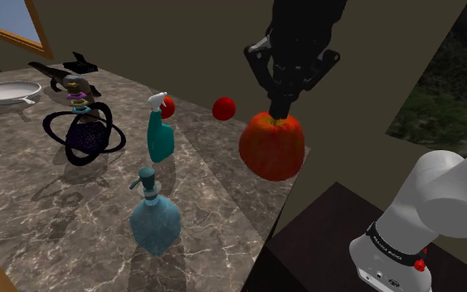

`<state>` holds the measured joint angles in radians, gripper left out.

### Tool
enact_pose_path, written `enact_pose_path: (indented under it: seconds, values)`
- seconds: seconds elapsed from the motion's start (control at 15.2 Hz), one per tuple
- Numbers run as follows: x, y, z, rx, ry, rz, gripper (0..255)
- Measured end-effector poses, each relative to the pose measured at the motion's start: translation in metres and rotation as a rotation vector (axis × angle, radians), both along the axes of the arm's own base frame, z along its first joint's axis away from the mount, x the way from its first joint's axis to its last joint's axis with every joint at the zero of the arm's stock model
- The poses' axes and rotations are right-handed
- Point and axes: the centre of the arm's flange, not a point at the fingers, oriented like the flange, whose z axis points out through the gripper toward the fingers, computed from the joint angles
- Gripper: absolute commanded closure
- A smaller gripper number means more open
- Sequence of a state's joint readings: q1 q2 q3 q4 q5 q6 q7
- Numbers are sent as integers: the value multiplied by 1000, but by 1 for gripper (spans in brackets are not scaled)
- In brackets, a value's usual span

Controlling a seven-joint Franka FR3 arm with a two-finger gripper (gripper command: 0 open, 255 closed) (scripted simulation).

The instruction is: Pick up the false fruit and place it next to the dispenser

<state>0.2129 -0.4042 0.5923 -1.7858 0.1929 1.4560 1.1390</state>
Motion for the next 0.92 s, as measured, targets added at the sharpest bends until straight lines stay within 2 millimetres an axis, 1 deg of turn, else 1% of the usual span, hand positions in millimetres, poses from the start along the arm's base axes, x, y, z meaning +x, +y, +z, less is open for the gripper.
enact_pose_path:
  seconds: [0.92]
  values:
    - [0, 0, -76, 0, 0, 0, 255]
